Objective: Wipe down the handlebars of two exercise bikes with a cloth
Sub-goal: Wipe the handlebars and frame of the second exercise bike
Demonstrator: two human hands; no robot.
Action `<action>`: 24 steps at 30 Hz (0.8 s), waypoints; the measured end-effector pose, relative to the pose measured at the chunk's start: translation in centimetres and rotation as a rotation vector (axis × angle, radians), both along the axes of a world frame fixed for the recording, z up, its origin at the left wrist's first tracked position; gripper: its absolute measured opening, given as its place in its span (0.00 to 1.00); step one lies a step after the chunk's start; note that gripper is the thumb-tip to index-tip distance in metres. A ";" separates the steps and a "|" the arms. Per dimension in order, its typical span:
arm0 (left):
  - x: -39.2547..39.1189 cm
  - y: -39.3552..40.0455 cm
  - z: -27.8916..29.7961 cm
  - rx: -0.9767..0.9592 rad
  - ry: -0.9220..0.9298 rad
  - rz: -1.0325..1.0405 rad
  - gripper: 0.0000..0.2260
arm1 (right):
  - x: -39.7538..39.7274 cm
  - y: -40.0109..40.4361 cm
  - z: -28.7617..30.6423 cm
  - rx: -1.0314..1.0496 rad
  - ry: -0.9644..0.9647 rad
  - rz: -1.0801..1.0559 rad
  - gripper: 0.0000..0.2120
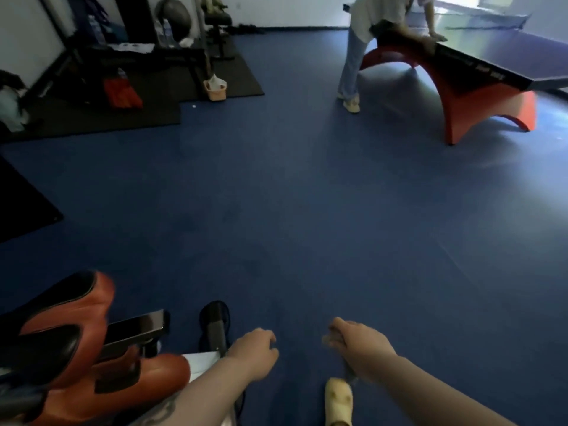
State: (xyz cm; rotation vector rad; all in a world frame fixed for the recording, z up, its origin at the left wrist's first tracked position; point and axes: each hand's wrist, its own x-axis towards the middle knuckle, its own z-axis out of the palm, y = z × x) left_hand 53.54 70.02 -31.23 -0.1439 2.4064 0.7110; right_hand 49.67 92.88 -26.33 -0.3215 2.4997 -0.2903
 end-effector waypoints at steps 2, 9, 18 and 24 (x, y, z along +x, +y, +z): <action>-2.9 1.7 -0.2 0.012 0.013 0.090 0.17 | -4.7 1.3 0.2 0.027 0.003 0.075 0.14; -10.9 5.5 0.9 0.149 0.035 0.362 0.17 | -17.2 1.8 1.9 0.077 -0.035 0.282 0.16; -15.2 -2.3 -0.6 0.119 -0.055 0.676 0.16 | -27.4 -8.4 0.1 0.139 -0.130 0.644 0.27; -20.9 -10.2 -0.5 0.126 0.034 0.826 0.17 | -34.1 -18.9 0.3 0.104 -0.056 0.773 0.21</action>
